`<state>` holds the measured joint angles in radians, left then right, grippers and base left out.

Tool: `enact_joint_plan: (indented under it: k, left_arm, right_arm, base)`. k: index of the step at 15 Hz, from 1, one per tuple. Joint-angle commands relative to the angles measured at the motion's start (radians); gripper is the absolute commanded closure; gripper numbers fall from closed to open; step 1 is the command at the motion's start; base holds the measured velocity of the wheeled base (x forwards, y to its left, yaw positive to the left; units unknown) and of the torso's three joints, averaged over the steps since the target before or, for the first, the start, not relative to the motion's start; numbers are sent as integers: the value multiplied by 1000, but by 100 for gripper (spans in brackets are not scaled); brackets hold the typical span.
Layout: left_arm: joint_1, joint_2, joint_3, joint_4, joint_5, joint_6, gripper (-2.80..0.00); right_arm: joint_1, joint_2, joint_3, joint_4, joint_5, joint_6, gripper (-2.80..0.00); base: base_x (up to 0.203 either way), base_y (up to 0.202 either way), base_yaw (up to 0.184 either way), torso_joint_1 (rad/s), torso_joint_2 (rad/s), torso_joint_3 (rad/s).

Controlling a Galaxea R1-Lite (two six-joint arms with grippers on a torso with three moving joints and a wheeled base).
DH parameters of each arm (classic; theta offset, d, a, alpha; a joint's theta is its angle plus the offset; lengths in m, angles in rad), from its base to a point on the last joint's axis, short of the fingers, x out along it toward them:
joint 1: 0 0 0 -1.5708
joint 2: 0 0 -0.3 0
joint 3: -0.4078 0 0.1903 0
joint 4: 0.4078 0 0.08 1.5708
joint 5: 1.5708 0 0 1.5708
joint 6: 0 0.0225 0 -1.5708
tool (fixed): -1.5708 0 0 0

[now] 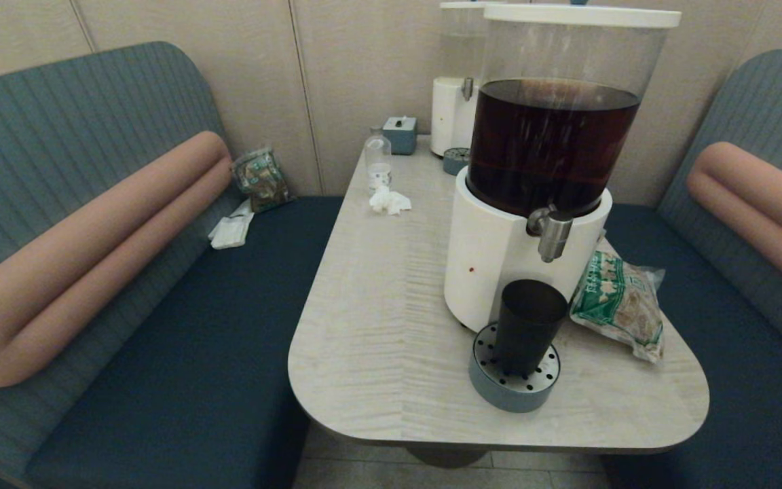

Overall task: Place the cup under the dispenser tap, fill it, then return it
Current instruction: Turn on the faucet

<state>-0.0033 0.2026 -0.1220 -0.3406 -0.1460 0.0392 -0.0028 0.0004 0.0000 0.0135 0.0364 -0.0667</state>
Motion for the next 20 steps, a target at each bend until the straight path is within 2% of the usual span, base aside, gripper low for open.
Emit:
enact_joint_plan:
  k: [1,2,5,6,8,10,12,14,17,20]
  left_arm:
    - [8,-36,80,15,8,5,0]
    - [8,-49,118,31,10,5,0]
    - [7,-182,120,169,15,6,0]
    - [7,-209,117,210,33,9,0]
    - [6,-202,120,279,120,20,0]
    - [6,-201,117,353,130,-2,0]
    - [6,-201,120,348,129,-6,0]
    - [6,-201,121,345,129,-10,0]
    - [6,-201,121,345,129,-10,0]
    - [6,-201,121,345,129,-10,0]
  right_arm:
    - [0,1,0,0,0,-1,0]
    - [0,1,0,0,0,-1,0]
    - [0,1,0,0,0,-1,0]
    - [0,1,0,0,0,-1,0]
    - [1,1,0,0,0,-1,0]
    - [0,1,0,0,0,-1,0]
    - [0,1,0,0,0,-1,0]
    - [1,0,0,-3,3,-62,0]
    - [1,0,-26,-6,9,-80,0]
    - [1,74,-267,13,46,7,0]
  base:
    - [0,0,0,0,0,0]
    - [0,0,0,0,0,0]
    - [0,0,0,0,0,0]
    - [0,0,0,0,0,0]
    - [0,0,0,0,0,0]
    - [0,0,0,0,0,0]
    - [0,0,0,0,0,0]
    - [0,0,0,0,0,0]
    - [0,0,0,0,0,0]
    - [0,0,0,0,0,0]
